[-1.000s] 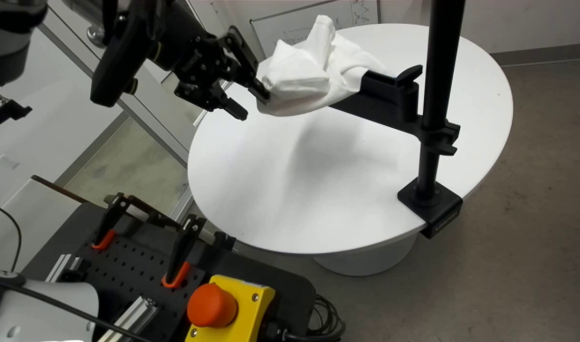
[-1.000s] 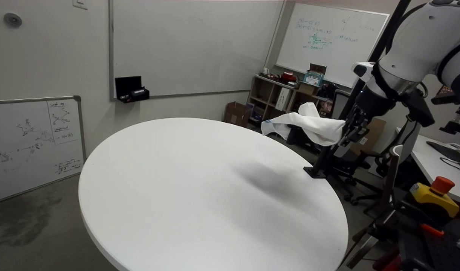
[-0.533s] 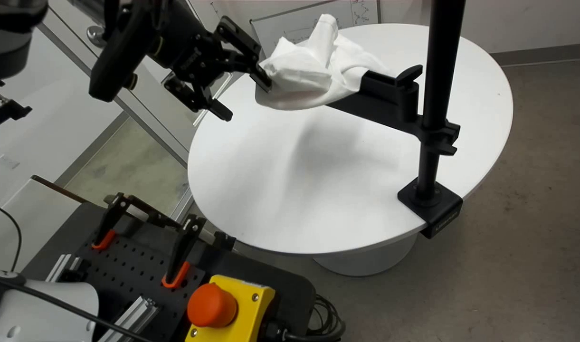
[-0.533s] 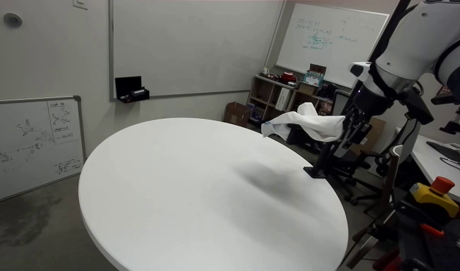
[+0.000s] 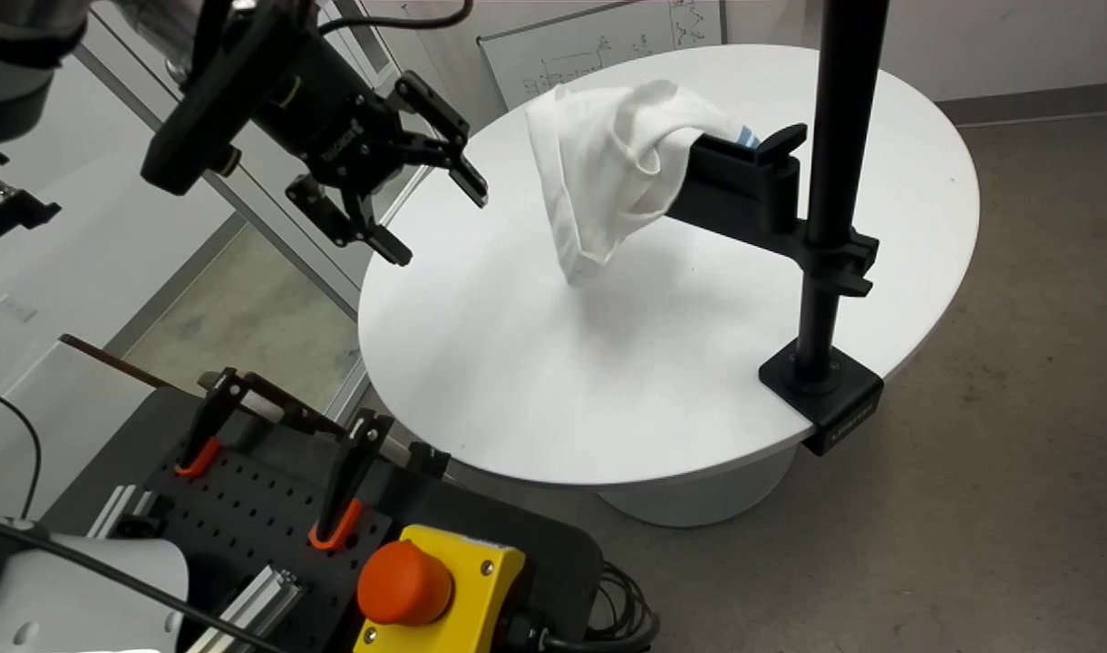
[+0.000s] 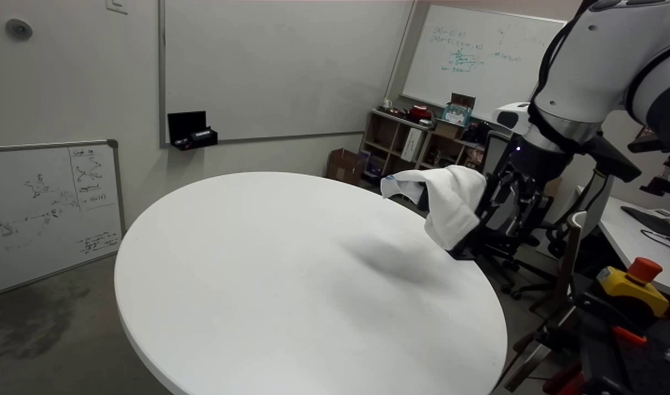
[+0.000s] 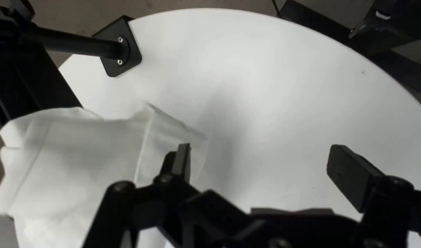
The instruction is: Pick up the towel and put it on the black object
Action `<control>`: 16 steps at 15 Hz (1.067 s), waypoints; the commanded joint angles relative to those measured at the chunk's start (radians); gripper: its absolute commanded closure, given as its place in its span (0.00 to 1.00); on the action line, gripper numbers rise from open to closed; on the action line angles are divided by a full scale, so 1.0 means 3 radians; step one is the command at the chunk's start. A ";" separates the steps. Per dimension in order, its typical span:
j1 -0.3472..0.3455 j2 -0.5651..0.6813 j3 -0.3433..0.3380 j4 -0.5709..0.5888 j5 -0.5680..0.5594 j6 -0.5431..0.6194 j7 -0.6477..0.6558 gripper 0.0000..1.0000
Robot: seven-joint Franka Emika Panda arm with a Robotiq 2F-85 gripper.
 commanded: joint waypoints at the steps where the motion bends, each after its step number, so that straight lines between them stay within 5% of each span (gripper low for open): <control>1: 0.0118 -0.0140 0.0035 0.0030 0.0278 -0.0229 -0.0434 0.00; 2: -0.0498 -0.0161 0.0690 0.0054 0.0320 -0.0264 -0.0481 0.00; 7: -0.1500 -0.0297 0.1923 0.0131 0.0563 -0.0431 -0.0740 0.00; 8: -0.1123 -0.0419 0.1545 0.0137 0.0462 -0.0501 -0.0702 0.00; 9: -0.1834 -0.0341 0.2311 0.0141 0.0621 -0.0434 -0.0797 0.00; 10: -0.1933 -0.0359 0.2447 0.0148 0.0667 -0.0437 -0.0801 0.00; 16: -0.3381 -0.0234 0.4004 0.0133 0.0877 -0.0286 -0.0777 0.00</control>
